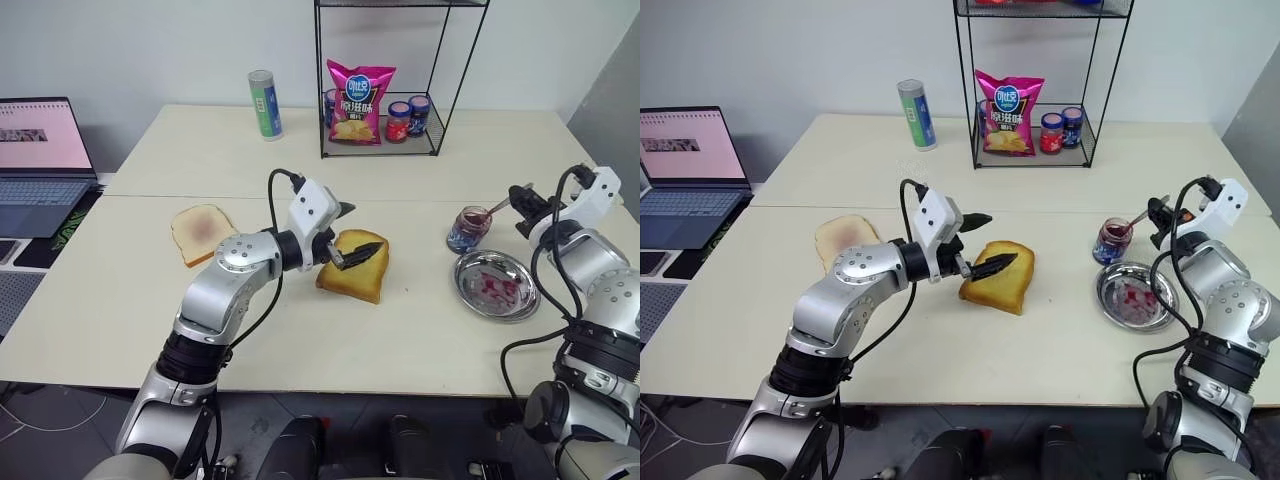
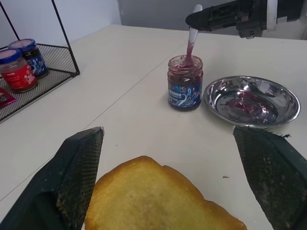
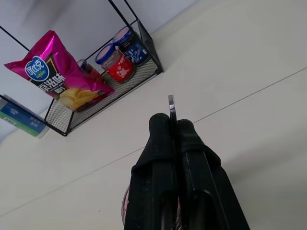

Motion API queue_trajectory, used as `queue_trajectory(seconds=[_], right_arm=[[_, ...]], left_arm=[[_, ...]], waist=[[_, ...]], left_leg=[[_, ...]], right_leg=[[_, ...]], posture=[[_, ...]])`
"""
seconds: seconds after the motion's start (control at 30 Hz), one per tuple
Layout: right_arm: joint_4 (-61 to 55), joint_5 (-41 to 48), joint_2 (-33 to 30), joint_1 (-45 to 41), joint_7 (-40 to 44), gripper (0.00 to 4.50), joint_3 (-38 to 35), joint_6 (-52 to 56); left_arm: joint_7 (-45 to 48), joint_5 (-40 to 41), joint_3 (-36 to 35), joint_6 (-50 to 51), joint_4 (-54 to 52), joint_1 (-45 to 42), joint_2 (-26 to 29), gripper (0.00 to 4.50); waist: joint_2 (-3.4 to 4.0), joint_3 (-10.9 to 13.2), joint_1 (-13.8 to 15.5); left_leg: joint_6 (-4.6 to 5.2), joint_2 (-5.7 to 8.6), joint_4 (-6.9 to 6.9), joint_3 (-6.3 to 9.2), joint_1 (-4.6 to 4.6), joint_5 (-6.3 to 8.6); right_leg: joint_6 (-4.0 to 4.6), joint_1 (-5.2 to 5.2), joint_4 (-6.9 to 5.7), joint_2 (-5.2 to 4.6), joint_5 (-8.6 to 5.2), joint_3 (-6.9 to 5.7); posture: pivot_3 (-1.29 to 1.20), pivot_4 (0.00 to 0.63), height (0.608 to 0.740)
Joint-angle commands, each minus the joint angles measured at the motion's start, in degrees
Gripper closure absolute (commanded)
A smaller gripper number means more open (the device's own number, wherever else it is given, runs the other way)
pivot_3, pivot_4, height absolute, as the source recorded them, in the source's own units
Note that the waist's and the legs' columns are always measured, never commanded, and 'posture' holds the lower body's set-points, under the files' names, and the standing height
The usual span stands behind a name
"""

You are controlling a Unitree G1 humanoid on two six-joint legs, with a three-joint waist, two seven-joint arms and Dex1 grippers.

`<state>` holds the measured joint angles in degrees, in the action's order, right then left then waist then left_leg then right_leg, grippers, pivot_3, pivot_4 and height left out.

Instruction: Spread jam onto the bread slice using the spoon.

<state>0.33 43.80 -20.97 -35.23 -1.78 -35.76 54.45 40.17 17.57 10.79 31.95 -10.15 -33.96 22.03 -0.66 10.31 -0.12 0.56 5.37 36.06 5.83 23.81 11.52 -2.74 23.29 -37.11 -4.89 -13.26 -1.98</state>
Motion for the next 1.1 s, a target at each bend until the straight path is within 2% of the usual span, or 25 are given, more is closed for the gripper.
queue_trajectory(seconds=[0.03, 0.27, 0.77, 1.1], right_arm=[[-3.5, 2.9, -0.9, -0.6, -1.0, 4.48, -1.8, 0.6], [-3.1, 6.0, -0.3, -1.2, -4.0, 4.48, -4.1, 0.7], [1.0, 18.6, 5.0, -2.4, -18.0, 4.48, -12.4, -1.4], [0.7, 17.8, 2.6, -1.6, -15.9, 4.48, -6.8, -3.0]], left_arm=[[0.4, -0.1, -0.6, -1.6, -0.7, -1.1, -0.3, 0.0], [0.8, -0.2, -0.4, -1.9, -0.4, -1.3, -0.6, 0.0], [1.4, -0.4, -0.7, -2.4, 0.1, -1.6, -0.4, 0.0], [1.5, -0.7, -1.0, -2.3, 0.2, -1.4, -0.4, 0.0]], waist=[[0.0, 0.0, 0.0], [0.0, 0.0, 0.0], [0.01, 0.0, 0.0], [0.01, 0.0, -0.1]], left_leg=[[0.0, 0.0, 0.0, 0.0, 0.0, 0.0], [0.01, 0.0, 0.0, 0.0, 0.0, 0.0], [0.01, -0.01, -0.01, -0.01, 0.0, 0.0], [0.03, -0.01, -0.01, -0.07, -0.01, -0.01]], right_leg=[[0.0, 0.0, 0.0, 0.0, 0.0, 0.0], [0.0, 0.0, 0.0, 0.0, 0.0, 0.0], [0.0, 0.0, -0.01, 0.01, 0.0, 0.01], [0.0, 0.0, -0.01, 0.04, 0.0, -0.01]], posture=[[0.0, 0.15, 0.74], [0.0, 0.15, 0.74], [0.0, 0.15, 0.74], [0.0, 0.15, 0.74]])
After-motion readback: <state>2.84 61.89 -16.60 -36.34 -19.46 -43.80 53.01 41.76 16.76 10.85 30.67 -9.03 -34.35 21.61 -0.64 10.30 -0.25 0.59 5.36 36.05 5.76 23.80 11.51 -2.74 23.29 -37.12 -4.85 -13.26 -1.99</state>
